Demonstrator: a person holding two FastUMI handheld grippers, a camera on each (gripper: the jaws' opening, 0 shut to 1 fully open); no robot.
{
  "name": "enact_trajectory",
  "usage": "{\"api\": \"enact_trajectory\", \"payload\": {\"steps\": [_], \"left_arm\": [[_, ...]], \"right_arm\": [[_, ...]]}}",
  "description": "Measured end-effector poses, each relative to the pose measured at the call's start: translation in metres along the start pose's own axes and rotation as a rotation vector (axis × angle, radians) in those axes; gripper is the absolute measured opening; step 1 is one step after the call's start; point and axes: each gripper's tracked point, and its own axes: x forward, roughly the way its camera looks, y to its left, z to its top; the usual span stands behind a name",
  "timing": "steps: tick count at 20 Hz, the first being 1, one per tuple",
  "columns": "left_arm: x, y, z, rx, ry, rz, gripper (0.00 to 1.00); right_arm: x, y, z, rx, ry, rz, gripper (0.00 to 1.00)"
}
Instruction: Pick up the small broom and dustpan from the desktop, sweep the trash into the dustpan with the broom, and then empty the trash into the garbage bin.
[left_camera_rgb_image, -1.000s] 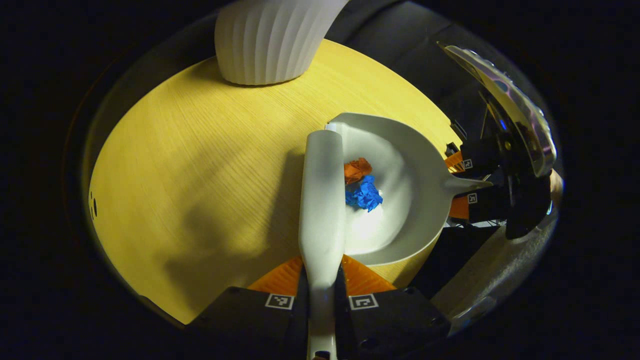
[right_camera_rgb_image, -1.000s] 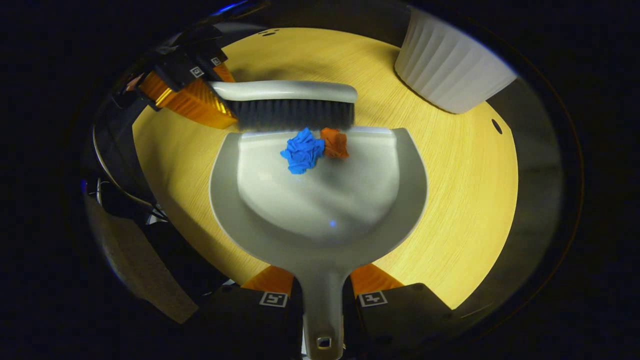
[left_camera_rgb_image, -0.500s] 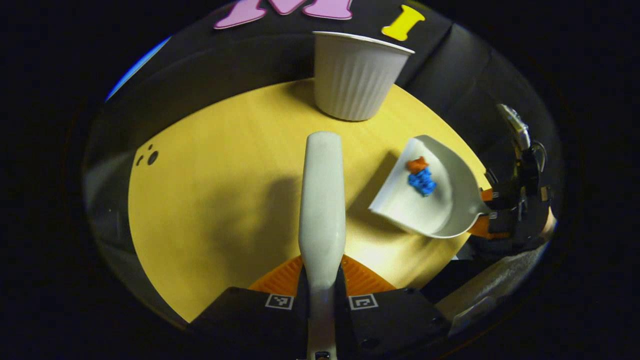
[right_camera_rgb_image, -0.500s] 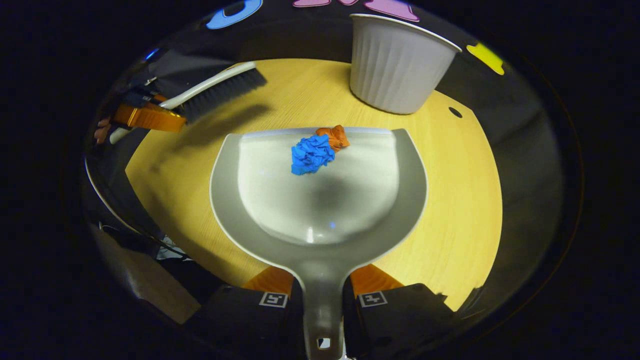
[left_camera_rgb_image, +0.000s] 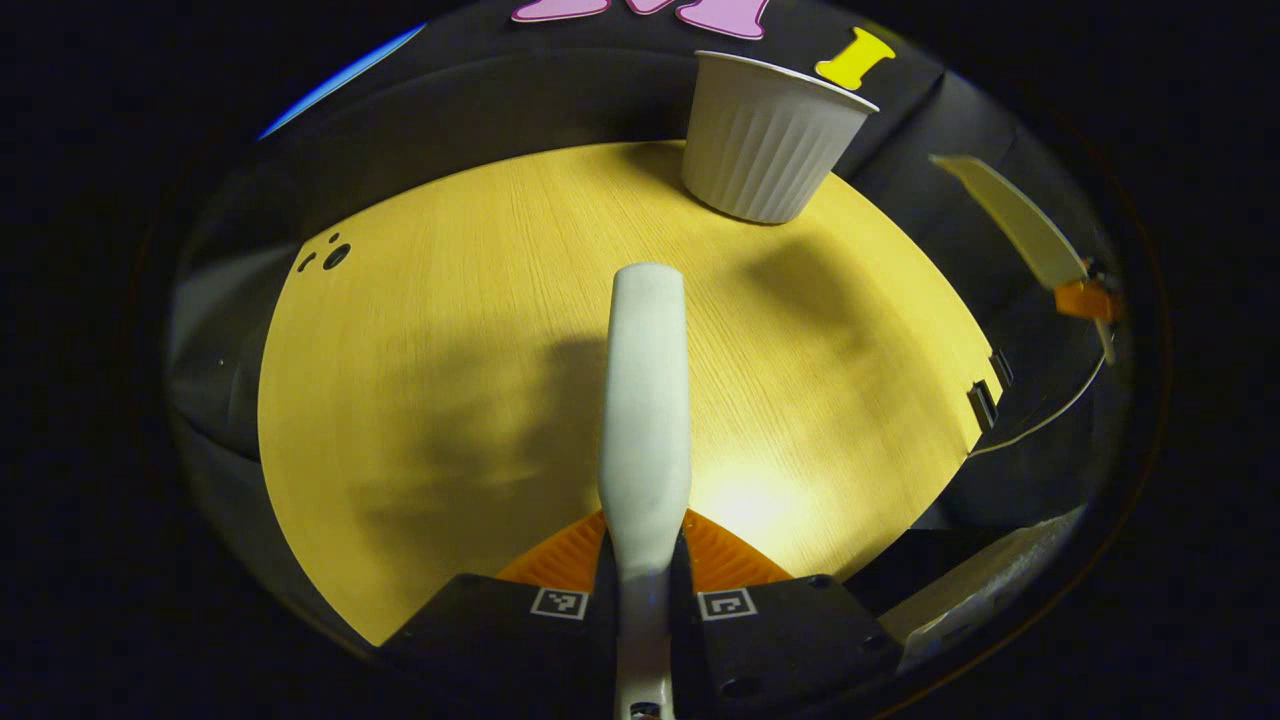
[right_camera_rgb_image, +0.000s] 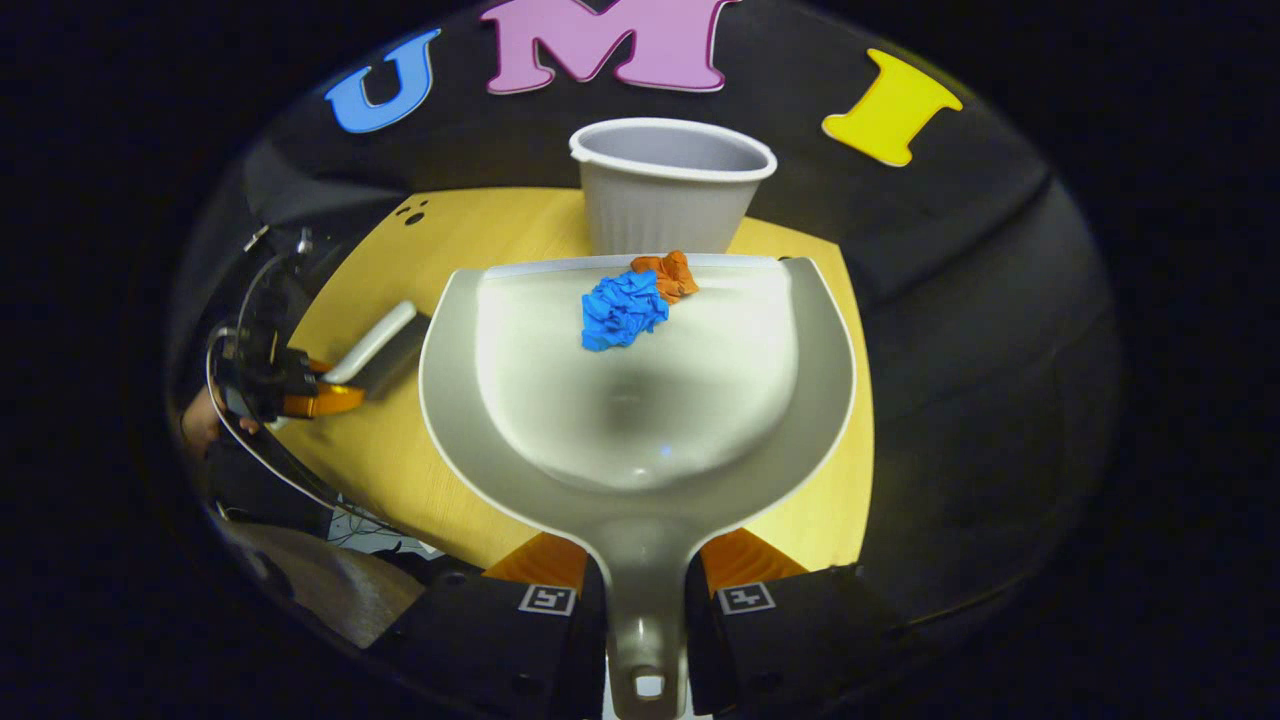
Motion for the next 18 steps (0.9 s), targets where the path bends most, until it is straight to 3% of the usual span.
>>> {"api": "enact_trajectory", "payload": {"steps": [5, 11, 17, 18], "left_arm": [[0.001, -0.001, -0.001, 0.016, -0.005, -0.020, 0.25], [0.001, 0.000, -0.006, 0.016, -0.003, -0.018, 0.24], [0.001, 0.001, -0.008, 0.014, -0.005, -0.023, 0.25], [0.001, 0.001, -0.008, 0.011, -0.006, -0.023, 0.25]], "right_arm": [[-0.011, -0.063, 0.077, -0.013, -0.013, -0.117, 0.36], [0.013, -0.099, 0.142, -0.081, 0.058, -0.210, 0.36], [0.033, -0.090, 0.179, -0.184, 0.283, -0.153, 0.36], [0.034, -0.088, 0.180, -0.195, 0.328, -0.131, 0.31]]}}
